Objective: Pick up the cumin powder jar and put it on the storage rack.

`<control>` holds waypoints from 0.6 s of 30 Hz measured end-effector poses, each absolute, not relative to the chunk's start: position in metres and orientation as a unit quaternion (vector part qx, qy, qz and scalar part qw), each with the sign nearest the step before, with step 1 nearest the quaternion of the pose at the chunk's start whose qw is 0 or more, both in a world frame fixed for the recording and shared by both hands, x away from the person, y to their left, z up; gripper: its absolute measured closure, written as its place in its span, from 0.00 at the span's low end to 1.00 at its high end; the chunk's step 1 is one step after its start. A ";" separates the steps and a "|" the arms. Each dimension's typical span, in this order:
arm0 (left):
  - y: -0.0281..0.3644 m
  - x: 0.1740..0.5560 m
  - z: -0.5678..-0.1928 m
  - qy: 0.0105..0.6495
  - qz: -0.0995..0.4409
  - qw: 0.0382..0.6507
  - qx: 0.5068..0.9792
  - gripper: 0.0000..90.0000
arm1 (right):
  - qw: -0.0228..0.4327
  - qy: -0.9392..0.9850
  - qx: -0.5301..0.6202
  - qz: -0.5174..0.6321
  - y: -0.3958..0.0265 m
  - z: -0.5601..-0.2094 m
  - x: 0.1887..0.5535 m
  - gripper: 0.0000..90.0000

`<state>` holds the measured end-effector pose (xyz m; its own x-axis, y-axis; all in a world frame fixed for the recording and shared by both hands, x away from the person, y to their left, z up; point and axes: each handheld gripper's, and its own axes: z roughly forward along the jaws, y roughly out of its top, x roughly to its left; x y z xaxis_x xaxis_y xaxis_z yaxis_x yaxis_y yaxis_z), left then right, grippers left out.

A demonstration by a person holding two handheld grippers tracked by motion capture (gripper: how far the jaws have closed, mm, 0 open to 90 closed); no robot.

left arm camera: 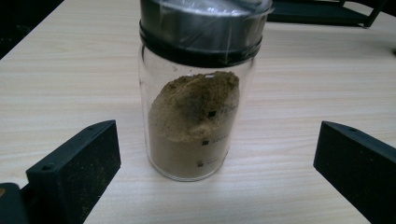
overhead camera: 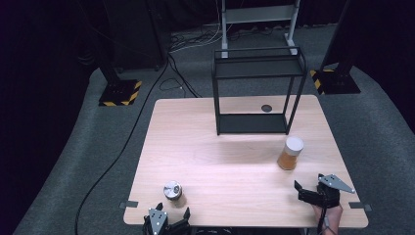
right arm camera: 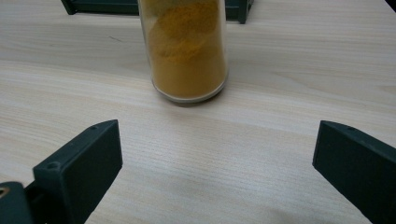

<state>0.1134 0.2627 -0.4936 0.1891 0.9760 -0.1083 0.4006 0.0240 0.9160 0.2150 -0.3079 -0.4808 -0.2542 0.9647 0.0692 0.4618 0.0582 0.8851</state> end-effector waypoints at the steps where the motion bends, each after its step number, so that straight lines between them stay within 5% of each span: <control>1: 0.263 0.113 -0.495 0.553 0.318 0.456 0.621 0.00 | 0.293 0.666 0.536 0.429 -0.308 -0.481 0.215 0.00; 18: 0.262 0.101 -0.522 0.543 0.352 0.486 0.587 0.00 | 0.297 0.670 0.532 0.425 -0.306 -0.481 0.215 0.00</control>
<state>0.1015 0.2621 -0.5215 0.1621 0.9802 -0.1139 0.2957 0.0619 0.9533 0.2149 -0.3061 -0.4805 -0.2585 0.9645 0.0547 0.4598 0.0730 0.8850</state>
